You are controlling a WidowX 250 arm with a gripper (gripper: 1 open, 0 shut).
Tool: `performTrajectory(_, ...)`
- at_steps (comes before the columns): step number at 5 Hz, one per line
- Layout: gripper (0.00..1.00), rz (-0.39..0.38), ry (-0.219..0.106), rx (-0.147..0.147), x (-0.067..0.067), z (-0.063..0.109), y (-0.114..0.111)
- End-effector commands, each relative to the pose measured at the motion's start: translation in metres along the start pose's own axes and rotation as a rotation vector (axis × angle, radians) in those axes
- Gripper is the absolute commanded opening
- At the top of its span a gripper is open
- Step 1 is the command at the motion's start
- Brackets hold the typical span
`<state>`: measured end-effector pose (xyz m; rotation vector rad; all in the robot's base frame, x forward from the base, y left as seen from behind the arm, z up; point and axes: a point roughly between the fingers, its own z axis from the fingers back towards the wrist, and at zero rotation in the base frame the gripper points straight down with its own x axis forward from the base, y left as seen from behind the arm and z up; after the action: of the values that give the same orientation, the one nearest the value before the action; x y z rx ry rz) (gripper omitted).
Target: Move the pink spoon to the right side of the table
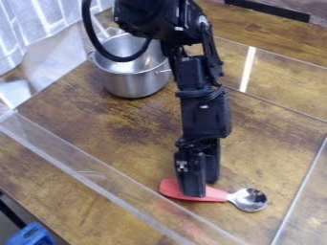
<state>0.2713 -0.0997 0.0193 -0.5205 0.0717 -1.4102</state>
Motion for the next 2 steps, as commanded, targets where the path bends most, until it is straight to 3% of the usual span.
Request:
performTrajectory(1,0.00,-0.053,0.054,-0.090,-0.0053,-0.0262,-0.0105)
performTrajectory(2,0.00,-0.048,0.051,-0.091,-0.0118,-0.0223,-0.0123)
